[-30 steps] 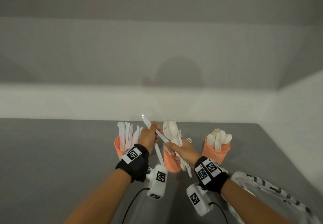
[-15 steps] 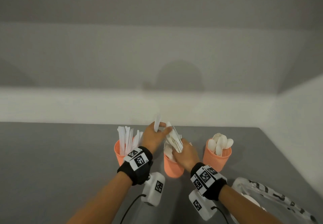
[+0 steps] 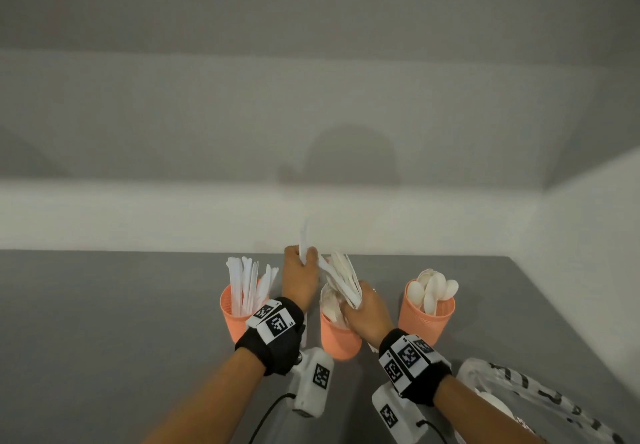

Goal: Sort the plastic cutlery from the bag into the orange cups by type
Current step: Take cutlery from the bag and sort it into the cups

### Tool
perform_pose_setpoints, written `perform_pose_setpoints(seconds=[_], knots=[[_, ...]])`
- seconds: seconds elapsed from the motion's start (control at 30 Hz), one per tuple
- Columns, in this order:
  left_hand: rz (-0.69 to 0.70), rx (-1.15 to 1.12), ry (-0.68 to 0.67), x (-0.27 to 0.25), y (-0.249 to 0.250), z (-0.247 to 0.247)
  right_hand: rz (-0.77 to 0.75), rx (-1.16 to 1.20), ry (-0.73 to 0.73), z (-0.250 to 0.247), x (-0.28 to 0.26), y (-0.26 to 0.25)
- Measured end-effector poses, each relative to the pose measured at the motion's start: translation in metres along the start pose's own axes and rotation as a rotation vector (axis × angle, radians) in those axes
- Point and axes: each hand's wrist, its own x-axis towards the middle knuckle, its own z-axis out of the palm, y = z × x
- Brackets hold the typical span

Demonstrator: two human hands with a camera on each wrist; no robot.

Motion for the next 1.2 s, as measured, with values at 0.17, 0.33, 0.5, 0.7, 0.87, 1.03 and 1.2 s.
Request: perform_pose_setpoints(seconds=[0.17, 0.33, 0.5, 0.7, 0.87, 1.03, 1.2], knots=[[-0.001, -0.069, 0.013, 0.001, 0.001, -0.005, -0.005, 0.016, -0.006, 0.005, 0.0, 0.004], [-0.061, -0.148, -0.017, -0.004, 0.0, -0.001, -0.005, 0.011, -0.006, 0.007, -0.001, -0.003], [-0.11, -0.313, 0.201, 0.008, 0.01, -0.013, 0.008, -0.072, 0.022, 0.001, -0.001, -0.001], [-0.185, -0.074, -0.008, 0.001, 0.006, -0.021, -0.074, -0.188, 0.084, -0.004, -0.006, -0.006], [-0.323, -0.1, -0.223, -0.02, -0.005, -0.006, -0.194, -0.344, 0.024, 0.0, -0.013, -0.016], [-0.35, -0.169, -0.127, -0.024, -0.009, 0.0, -0.25, -0.43, -0.033, 0.003, -0.016, -0.015], [-0.247, -0.134, -0.247, -0.021, 0.0, -0.006, -0.129, -0.069, -0.153, -0.007, -0.014, -0.017]])
